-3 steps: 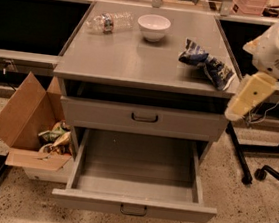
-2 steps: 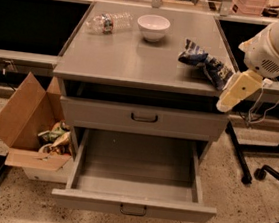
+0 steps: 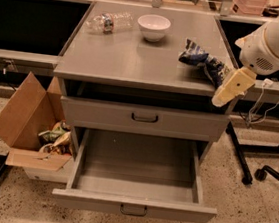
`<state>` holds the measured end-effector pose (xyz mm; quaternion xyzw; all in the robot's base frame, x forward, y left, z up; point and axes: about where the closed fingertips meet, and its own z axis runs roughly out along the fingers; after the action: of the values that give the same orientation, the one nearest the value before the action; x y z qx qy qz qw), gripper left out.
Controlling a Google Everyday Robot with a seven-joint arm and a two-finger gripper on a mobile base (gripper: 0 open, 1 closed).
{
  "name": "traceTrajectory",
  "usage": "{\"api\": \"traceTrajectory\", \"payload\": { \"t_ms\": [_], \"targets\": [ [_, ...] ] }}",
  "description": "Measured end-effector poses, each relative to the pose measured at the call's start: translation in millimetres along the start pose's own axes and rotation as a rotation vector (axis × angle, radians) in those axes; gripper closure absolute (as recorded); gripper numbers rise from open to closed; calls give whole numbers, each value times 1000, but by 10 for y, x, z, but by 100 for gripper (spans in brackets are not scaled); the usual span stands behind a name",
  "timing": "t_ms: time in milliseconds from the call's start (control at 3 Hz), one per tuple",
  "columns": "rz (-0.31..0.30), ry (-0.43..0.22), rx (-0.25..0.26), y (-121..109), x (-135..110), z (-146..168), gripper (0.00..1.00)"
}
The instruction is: Place blue chip bag into middle drawer
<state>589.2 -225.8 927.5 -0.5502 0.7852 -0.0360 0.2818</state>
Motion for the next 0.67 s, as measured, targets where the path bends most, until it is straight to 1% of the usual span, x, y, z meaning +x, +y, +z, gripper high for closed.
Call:
{"api": "traceTrajectory", "payload": {
  "t_ms": [333,667],
  "targets": [
    [-5,-54,35,-336,-97,289,0],
    [4,-105,38,-613,-201,587,0]
  ]
}}
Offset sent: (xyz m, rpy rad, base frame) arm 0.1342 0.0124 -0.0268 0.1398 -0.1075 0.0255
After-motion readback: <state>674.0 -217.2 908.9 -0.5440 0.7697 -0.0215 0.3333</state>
